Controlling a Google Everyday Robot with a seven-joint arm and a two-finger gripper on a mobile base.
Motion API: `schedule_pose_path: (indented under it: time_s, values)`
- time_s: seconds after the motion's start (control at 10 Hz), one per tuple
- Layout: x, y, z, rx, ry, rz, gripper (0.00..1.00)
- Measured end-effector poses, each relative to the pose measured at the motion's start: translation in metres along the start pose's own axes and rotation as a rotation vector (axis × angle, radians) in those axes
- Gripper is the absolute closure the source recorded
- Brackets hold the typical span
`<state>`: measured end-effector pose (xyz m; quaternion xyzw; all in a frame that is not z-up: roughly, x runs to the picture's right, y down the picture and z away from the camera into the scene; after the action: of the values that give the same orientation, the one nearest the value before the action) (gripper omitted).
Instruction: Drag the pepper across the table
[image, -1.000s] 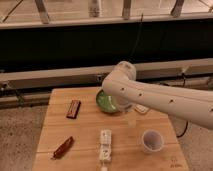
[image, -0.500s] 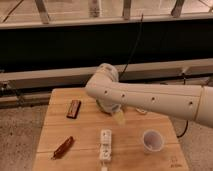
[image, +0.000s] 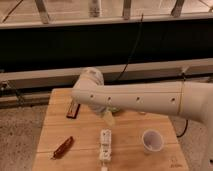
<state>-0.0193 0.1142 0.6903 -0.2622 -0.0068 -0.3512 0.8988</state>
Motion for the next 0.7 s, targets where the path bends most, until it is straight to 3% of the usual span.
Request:
schedule_pose_path:
  time_s: [0.7]
  values:
    - [-0.043,-0.017,0.006,0.000,-0.001,-0.115,0.20]
